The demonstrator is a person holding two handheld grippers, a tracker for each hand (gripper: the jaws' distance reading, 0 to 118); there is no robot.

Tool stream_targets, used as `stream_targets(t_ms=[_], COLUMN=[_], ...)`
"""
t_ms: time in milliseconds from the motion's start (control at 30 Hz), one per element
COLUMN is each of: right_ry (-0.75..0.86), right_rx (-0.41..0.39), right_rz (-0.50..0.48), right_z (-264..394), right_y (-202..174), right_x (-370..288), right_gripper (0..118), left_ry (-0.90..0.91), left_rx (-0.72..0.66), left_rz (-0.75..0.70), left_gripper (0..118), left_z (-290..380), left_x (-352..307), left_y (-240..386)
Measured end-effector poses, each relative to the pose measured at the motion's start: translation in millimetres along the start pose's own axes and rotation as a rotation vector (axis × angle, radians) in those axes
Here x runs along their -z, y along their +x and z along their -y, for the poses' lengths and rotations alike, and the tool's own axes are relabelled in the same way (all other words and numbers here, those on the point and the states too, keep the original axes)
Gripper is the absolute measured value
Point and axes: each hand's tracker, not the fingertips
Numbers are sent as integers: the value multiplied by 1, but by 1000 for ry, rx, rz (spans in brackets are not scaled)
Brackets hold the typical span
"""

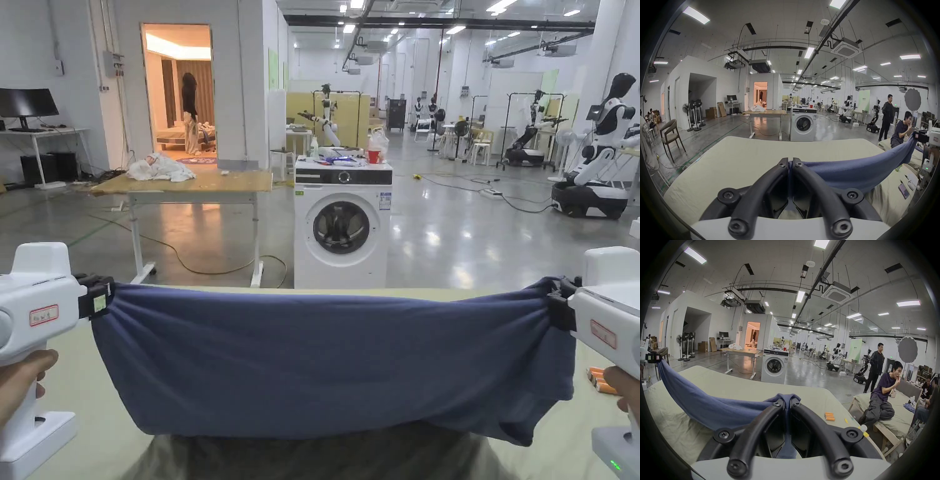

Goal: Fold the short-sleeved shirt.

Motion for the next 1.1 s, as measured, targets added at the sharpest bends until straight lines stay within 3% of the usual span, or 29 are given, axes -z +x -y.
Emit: stream_targets(t_ms=[200, 600, 933, 1100], right_ry=[-35, -379, -650, -741], right_rx=[10, -10, -99, -151], right_rz=[-15, -74, -144, -156], right_z=[35, 170, 253, 279], right_y=[0, -10, -24, -30], right_x=[-56, -89, -103, -108], right_gripper=[3, 3, 3, 3], left_ry=[-3, -265, -615, -695], left_rx=[10, -58, -33, -35], left_rz=[11, 34, 28, 39], left_gripper=[0, 0, 0, 0], left_z=[31, 168, 266, 293], left_x=[-52, -95, -122, -120], left_y=[-1, -19, -7, -9])
